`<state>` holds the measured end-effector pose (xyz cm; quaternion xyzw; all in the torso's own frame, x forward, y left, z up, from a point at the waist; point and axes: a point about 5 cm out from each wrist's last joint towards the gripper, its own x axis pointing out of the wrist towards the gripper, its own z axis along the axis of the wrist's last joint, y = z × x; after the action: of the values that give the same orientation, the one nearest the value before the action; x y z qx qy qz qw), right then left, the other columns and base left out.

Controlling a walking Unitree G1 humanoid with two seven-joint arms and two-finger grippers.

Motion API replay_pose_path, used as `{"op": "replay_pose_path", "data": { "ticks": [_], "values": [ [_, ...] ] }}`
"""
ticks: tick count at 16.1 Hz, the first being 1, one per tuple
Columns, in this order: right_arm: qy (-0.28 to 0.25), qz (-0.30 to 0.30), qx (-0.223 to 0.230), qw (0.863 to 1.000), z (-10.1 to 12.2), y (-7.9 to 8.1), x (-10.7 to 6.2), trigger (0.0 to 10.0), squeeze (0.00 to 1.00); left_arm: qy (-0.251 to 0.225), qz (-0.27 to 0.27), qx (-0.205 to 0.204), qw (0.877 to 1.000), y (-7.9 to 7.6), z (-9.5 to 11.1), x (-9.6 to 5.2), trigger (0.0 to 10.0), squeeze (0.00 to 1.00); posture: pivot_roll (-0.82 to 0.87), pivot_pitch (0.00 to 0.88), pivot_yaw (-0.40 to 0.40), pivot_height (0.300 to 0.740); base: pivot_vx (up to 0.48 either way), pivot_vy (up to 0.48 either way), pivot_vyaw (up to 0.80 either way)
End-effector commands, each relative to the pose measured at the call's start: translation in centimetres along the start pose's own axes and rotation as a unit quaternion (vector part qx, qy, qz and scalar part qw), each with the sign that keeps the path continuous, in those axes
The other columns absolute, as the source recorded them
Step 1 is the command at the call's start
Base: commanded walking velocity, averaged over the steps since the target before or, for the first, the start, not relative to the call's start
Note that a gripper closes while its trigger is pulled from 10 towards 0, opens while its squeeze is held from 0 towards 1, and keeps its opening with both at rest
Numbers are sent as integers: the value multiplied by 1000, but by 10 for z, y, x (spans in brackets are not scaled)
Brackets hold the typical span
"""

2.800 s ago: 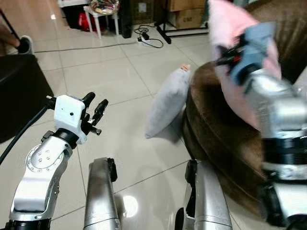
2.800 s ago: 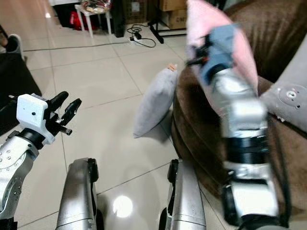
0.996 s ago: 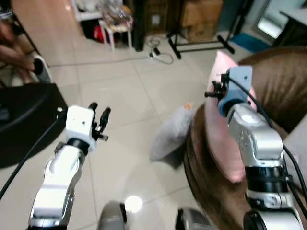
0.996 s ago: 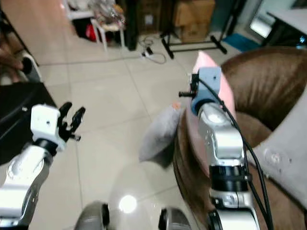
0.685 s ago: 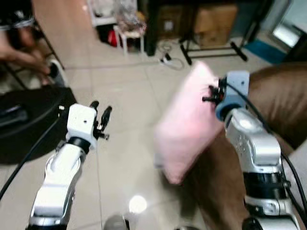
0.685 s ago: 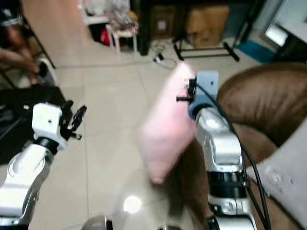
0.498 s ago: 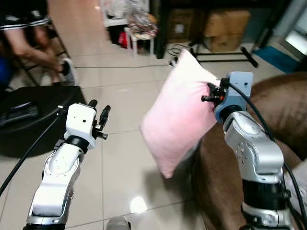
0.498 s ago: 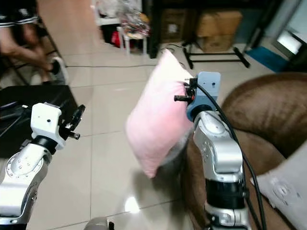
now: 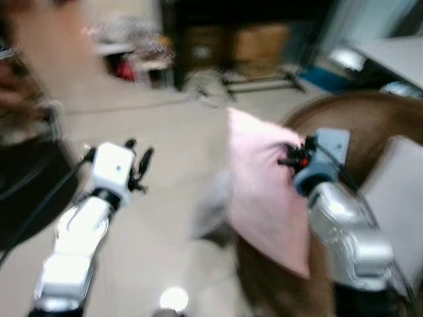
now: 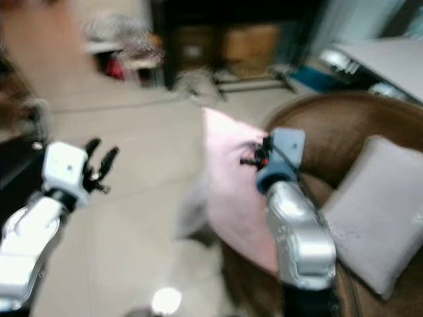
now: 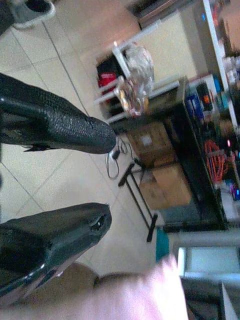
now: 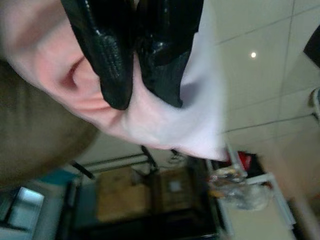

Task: Move the pillow to the sofa from floor

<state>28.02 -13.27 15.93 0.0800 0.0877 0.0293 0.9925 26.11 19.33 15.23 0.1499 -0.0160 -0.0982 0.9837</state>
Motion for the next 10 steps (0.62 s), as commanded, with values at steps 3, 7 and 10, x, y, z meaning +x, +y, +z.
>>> {"op": "replay_pose_path", "data": {
  "ticks": [3, 7, 10],
  "values": [
    [-31, -16, -3, 999, 11, -6, -5, 10000, 0, -5, -13, -12, 1000, -6, 5, 1, 10000, 0, -1, 0, -3, 740, 0, 0, -788],
    [-28, 1, -4, 1000, 10, 0, -6, 10000, 0, -7, -13, -14, 1000, -9, 4, -4, 10000, 0, 10, 0, -8, 740, 0, 0, -788],
    [-24, 67, -7, 997, 11, 12, -1, 10000, 0, 2, -16, -14, 1000, -9, 2, -8, 10000, 0, 13, 0, 1, 740, 0, 0, -533]
  ]
}}
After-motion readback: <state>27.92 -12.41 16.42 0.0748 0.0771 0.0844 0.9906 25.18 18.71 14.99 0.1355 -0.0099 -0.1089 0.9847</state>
